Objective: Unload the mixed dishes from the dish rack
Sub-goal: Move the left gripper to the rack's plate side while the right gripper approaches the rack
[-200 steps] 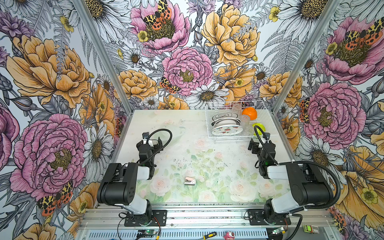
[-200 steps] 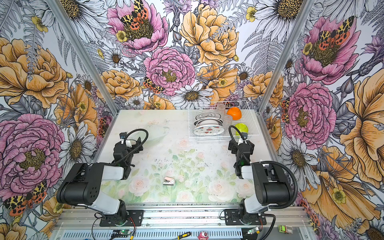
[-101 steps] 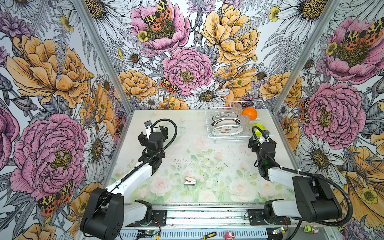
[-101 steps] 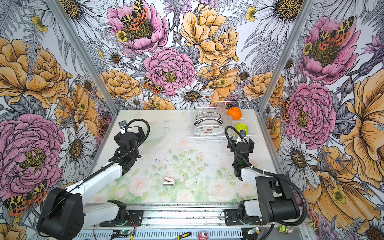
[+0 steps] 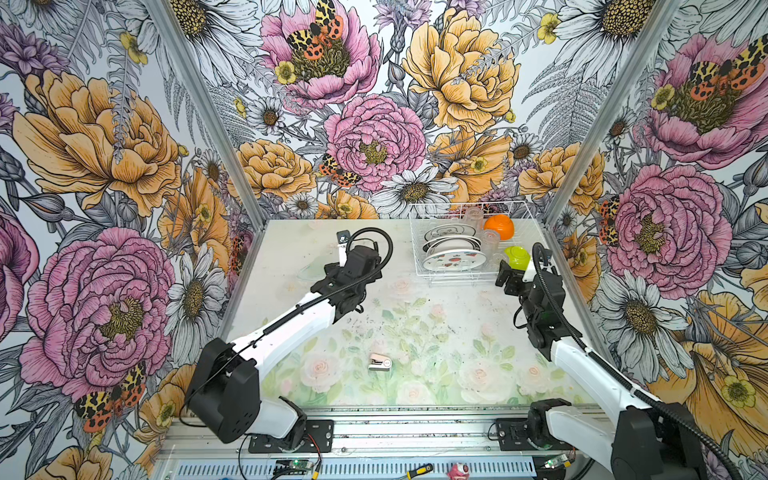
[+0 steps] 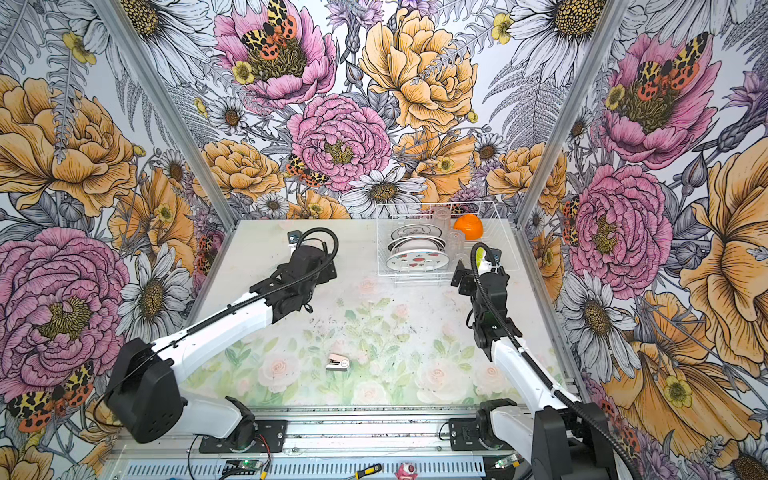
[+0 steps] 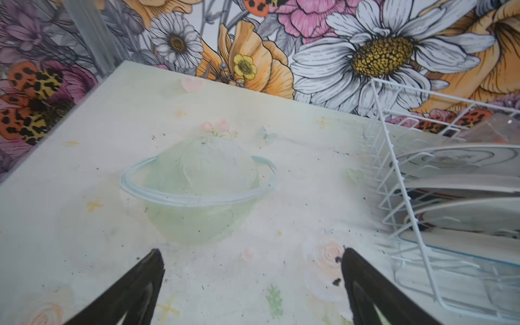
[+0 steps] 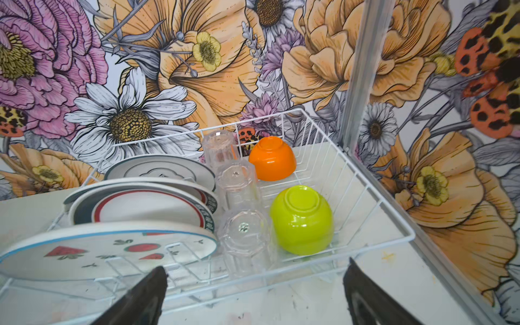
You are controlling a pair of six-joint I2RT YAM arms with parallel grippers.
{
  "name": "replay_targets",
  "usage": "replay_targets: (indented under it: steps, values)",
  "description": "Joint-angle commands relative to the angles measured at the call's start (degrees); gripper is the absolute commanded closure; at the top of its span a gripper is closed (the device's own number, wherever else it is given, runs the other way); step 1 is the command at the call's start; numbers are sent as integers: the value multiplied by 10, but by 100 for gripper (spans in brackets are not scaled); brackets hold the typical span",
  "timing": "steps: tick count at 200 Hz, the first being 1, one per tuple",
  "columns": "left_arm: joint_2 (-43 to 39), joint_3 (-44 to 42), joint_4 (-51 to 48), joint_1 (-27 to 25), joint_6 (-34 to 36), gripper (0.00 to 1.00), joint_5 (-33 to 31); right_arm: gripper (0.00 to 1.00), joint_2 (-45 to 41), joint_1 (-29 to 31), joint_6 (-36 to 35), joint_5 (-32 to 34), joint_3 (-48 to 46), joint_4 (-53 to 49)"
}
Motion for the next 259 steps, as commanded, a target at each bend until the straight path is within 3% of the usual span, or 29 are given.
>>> replay_targets:
  steps: [1,57,83,111,171,259]
  values:
    - [52,51,-44,-15,-35,1,72,2,-25,3,54,-77,14,-97]
    - [175,166,-42,-28,-55,3,172,3,-73,4,99,-165,-5,-160]
    - [221,203,-42,-38,-44,10,197,3,-105,4,115,-188,-32,-162]
    - [259,230,-42,-41,-37,25,235,3,-128,4,125,-193,-57,-162]
    - [318,280,-44,-35,-35,33,223,5,-153,4,146,-211,-73,-176]
    - [382,321,-52,-12,-30,50,202,6,-183,3,150,-177,-73,-215]
